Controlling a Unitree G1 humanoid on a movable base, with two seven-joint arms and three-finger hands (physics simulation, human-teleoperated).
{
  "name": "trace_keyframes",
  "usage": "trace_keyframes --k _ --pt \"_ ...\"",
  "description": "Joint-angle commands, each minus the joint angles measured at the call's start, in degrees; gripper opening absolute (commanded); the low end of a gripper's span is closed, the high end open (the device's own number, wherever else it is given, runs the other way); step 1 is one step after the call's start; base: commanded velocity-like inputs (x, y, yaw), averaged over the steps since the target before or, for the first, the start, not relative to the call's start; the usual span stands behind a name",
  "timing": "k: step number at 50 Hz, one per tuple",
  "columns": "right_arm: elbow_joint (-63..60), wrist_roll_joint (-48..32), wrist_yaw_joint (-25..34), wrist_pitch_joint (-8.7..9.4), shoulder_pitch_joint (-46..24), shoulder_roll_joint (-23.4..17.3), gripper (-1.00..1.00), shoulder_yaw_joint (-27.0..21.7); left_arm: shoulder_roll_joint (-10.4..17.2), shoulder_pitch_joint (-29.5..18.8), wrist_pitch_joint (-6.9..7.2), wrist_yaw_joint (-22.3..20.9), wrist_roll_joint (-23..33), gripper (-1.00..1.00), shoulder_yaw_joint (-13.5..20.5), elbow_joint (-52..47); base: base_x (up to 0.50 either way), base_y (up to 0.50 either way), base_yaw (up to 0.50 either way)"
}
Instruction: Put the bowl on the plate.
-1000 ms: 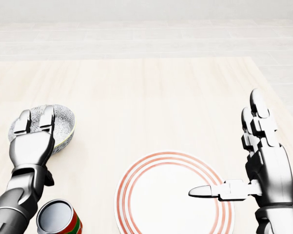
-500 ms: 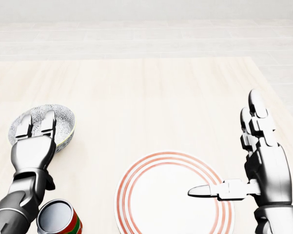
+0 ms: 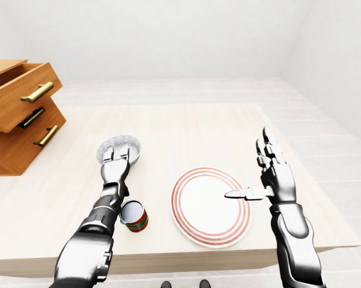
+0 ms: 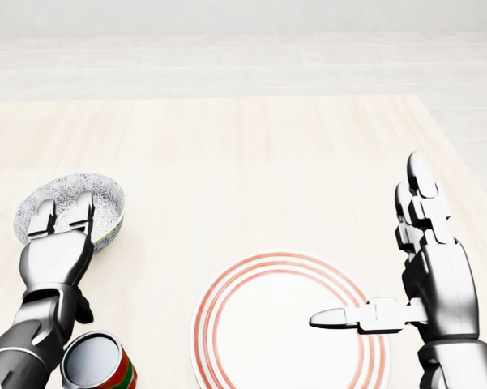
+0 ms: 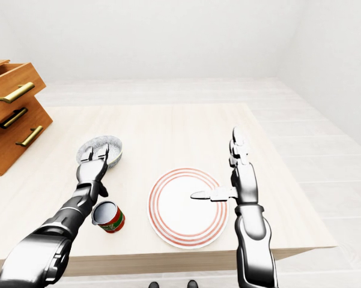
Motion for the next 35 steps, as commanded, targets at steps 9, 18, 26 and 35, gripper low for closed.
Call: trace_keyframes --k 9,18,26,35 --pt "1.5 0.0 0.0 0.0 -0.2 -0.1 1.0 0.2 0.0 0.2 0.95 -1.4 -0.2 1.0 -0.3 1.2 0.0 0.0 0.0" --pt "1.7 -0.1 -0.1 0.0 -0.3 -0.1 1.0 0.3 0.2 0.1 0.78 -1.9 -0.5 1.0 -0.2 1.0 0.0 0.0 0.0" --pt "1.6 -0.1 -0.1 0.0 -0.3 -0.1 1.0 0.4 0.2 0.3 0.7 -1.8 -0.4 0.76 -0.3 1.0 0.0 0.0 0.0" --pt "2.1 0.0 -0.2 0.0 -0.4 -0.1 1.0 0.3 0.2 0.4 0.79 -1.6 -0.4 0.51 -0.3 0.9 0.0 0.0 0.0"
